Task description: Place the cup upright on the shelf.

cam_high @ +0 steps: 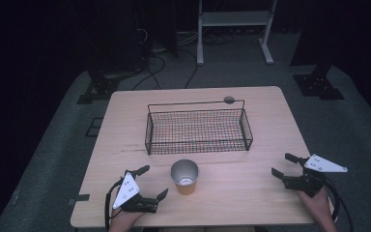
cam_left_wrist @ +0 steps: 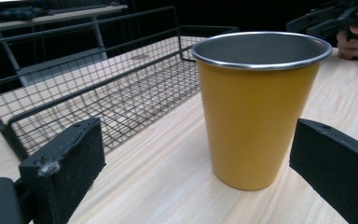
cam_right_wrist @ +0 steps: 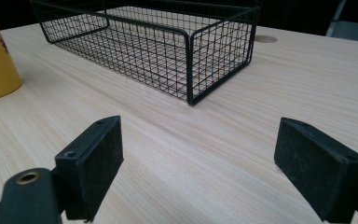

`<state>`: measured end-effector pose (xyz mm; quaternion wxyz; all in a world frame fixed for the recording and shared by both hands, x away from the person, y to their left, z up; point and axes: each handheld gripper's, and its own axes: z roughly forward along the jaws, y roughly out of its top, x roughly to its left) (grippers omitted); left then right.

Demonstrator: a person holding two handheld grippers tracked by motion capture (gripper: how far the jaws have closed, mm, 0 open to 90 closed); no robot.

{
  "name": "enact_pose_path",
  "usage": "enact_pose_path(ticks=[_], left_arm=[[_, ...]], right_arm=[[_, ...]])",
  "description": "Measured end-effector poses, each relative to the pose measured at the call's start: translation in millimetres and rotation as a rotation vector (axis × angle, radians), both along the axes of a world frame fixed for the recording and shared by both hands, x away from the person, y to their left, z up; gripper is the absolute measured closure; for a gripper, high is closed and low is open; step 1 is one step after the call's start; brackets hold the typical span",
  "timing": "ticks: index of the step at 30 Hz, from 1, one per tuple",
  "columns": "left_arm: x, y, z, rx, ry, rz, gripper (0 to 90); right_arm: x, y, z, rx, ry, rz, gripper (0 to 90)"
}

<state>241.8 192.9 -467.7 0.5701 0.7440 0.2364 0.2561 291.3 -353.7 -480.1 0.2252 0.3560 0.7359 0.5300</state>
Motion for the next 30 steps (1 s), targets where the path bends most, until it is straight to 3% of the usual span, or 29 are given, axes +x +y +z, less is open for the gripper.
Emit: enact_pose_path(ticks=[19, 30], left_arm=[[2.8, -28.3, 0.2, 0.015, 0.017, -0.095, 2.5], [13.3, -50.2, -2.1, 0.036, 0.044, -0.113, 2.5]], right_arm=[[-0.1, 0.1, 0.1, 0.000, 0.001, 0.000, 14.4], [0.1, -0.2, 0.0, 0.004, 0.003, 0.000, 14.4]])
